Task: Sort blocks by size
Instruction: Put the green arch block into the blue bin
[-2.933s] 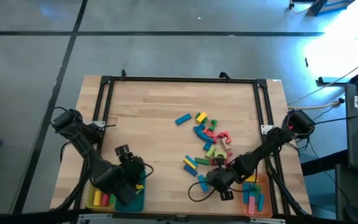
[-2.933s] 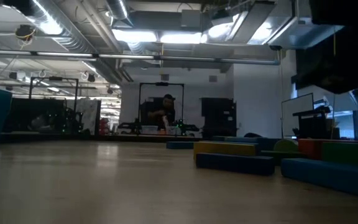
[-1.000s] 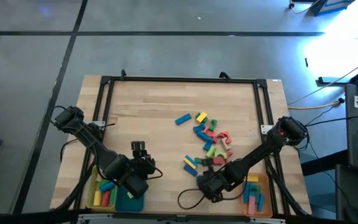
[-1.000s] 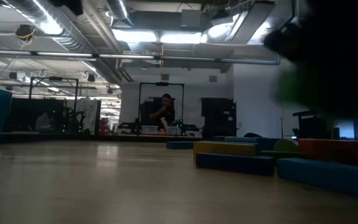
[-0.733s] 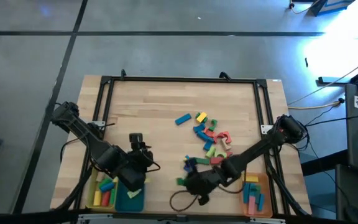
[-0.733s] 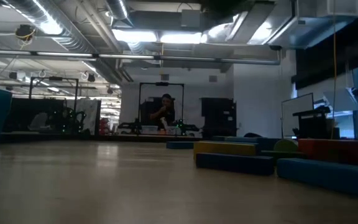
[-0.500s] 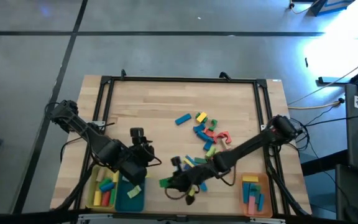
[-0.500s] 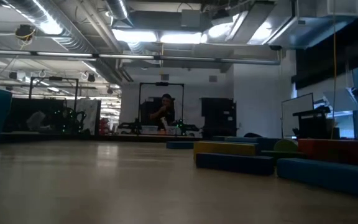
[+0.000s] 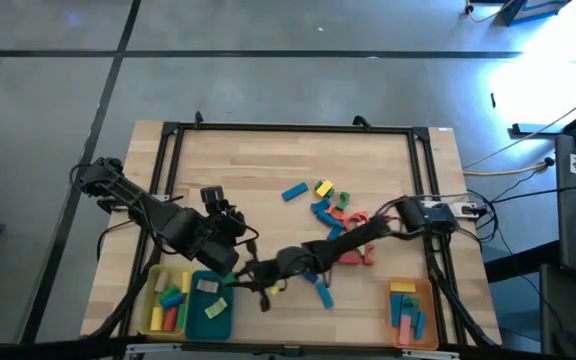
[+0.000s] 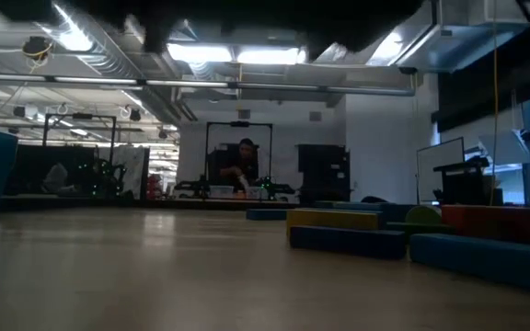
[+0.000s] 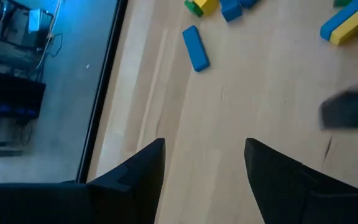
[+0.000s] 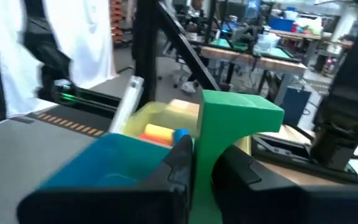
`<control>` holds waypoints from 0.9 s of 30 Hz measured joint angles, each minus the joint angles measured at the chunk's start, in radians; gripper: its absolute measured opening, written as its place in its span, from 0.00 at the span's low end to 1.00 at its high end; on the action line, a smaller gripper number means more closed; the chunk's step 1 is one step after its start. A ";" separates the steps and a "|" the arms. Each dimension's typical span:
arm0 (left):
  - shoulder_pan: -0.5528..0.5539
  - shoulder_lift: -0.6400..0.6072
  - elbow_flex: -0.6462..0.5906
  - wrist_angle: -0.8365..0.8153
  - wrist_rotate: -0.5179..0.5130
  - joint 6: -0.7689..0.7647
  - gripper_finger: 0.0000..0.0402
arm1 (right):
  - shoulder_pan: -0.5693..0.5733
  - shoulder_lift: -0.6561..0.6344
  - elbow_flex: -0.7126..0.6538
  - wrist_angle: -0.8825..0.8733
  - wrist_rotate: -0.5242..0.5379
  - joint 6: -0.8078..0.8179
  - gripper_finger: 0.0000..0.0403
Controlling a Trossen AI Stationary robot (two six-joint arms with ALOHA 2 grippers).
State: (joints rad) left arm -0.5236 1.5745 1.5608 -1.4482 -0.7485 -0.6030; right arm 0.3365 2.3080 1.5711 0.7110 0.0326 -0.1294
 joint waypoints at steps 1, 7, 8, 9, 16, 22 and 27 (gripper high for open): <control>0.003 0.000 0.000 -0.002 0.000 0.000 0.49 | -0.006 0.028 0.030 -0.001 -0.007 0.003 0.11; 0.014 0.000 0.000 -0.002 0.000 0.000 0.49 | -0.018 0.157 0.178 -0.053 -0.094 0.006 0.11; 0.014 0.000 0.000 -0.002 0.000 0.000 0.49 | -0.018 0.171 0.193 -0.064 -0.095 0.005 0.12; 0.013 0.000 0.000 -0.002 0.000 0.000 0.49 | -0.017 0.186 0.210 -0.068 -0.096 0.005 0.12; 0.013 0.000 0.000 0.001 0.000 -0.003 0.49 | -0.017 0.216 0.233 -0.094 -0.094 -0.001 0.18; 0.013 0.000 0.000 0.004 0.001 -0.003 0.49 | -0.017 0.216 0.233 -0.113 -0.028 0.022 0.30; 0.013 0.000 0.000 0.066 0.006 -0.003 0.49 | -0.017 0.208 0.233 -0.155 0.012 0.076 0.38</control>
State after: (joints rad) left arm -0.5102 1.5745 1.5608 -1.3827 -0.7425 -0.6063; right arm 0.3195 2.5161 1.8042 0.5564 0.0450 -0.0530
